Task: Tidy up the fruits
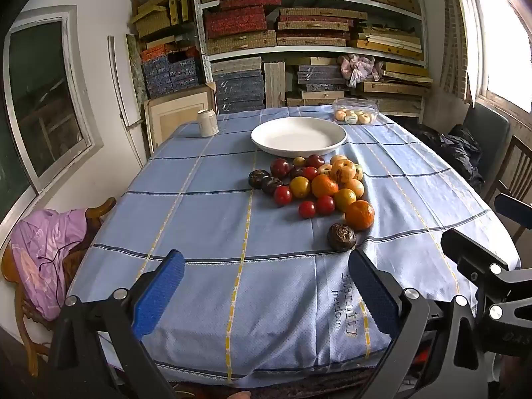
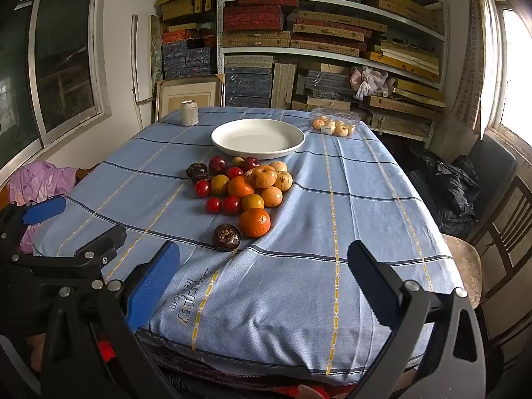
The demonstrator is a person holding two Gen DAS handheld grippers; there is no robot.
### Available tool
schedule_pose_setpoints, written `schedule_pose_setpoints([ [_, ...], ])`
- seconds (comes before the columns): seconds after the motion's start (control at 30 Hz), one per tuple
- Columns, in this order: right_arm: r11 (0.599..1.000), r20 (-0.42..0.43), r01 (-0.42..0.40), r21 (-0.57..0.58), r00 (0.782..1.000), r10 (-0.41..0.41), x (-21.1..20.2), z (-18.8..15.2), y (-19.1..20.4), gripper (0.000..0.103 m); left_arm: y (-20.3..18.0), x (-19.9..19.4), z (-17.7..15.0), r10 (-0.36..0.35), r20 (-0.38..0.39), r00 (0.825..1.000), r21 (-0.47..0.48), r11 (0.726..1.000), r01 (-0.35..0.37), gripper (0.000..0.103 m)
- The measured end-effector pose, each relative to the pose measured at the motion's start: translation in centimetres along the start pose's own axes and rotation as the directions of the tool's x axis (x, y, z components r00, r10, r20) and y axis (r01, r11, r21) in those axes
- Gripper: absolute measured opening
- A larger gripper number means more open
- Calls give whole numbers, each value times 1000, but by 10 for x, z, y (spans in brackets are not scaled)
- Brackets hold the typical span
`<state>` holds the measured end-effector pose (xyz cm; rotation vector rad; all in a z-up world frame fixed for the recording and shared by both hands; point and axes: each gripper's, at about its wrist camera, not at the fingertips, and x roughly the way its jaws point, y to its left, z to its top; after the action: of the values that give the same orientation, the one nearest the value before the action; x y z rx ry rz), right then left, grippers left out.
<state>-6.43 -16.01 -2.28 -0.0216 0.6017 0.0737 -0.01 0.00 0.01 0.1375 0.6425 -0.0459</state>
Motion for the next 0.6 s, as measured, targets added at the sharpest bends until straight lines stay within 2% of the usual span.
schedule_pose_setpoints([
  [0.6,1000,-4,-8,12,1000,8,4,-1,-2,99,0,0,0,-4,-9,1000,-1,1000,4,100],
])
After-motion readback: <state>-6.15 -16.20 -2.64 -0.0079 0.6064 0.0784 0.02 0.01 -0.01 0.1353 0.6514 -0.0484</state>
